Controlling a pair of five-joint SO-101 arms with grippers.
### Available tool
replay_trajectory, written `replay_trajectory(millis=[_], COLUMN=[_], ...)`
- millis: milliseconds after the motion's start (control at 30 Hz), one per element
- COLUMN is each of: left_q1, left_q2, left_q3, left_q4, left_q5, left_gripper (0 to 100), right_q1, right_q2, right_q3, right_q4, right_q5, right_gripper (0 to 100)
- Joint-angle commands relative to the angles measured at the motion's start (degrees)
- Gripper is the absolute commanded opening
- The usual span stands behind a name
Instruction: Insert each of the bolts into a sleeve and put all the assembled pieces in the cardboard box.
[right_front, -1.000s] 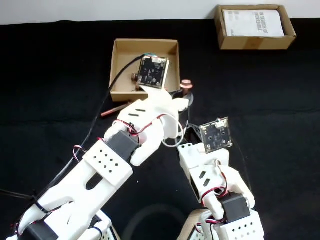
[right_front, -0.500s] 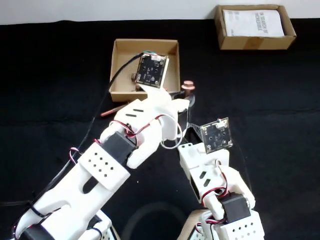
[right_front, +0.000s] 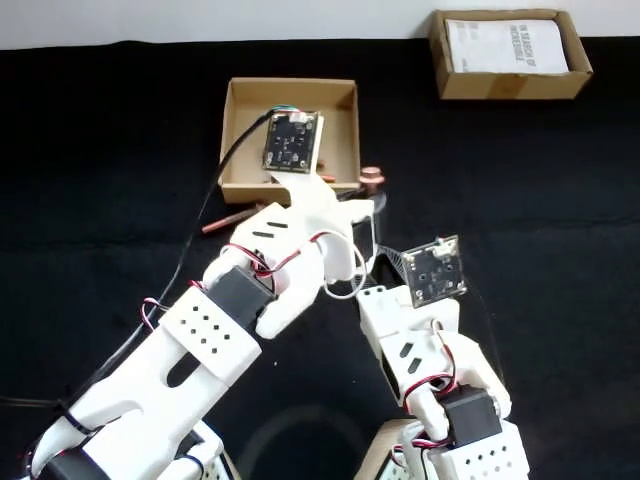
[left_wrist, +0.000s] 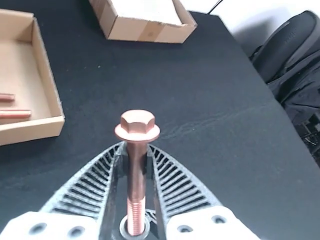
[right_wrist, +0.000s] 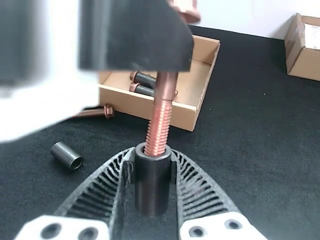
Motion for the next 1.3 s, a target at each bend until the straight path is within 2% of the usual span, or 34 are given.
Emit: replay_trajectory(millis=[0, 567, 667, 900, 1000, 1067, 1167, 1267], left_q1=[1.1, 2.3, 4.4, 7.3, 6.9, 6.9, 6.9, 6.9], left_q2=[-1.7, -2.2, -2.2, -2.2, -2.1, -2.2, -2.2, -4.2], left_q3=[-0.7, 7.3, 5.8, -2.5, -2.5, -2.6, -3.0, -4.4], left_q4=[-2.3, -1.6, 2.5, 19.1, 20.2, 20.2, 21.1, 26.0], left_q5=[0.4, 0.4, 0.4, 0.4, -0.2, -3.7, -9.1, -8.3], left_gripper=[1, 1, 1, 1, 1, 1, 7, 19], right_q1=[-0.2, -0.1, -0.1, 1.5, 2.0, 2.0, 2.0, 2.0], right_q2=[-0.3, -0.3, -0.3, -0.3, -0.3, -0.3, -0.3, -0.3], right_q3=[-0.4, -0.7, -0.4, -0.5, -0.7, -0.8, -0.8, -0.8], right_q4=[-1.4, -1.4, -1.4, -1.4, -1.4, -1.4, -1.4, -1.4], right_q5=[-0.5, -0.5, -0.5, -0.5, -0.4, -0.4, -0.4, -0.4], right_gripper=[0.7, 0.7, 0.7, 0.7, 0.7, 0.7, 0.7, 0.7])
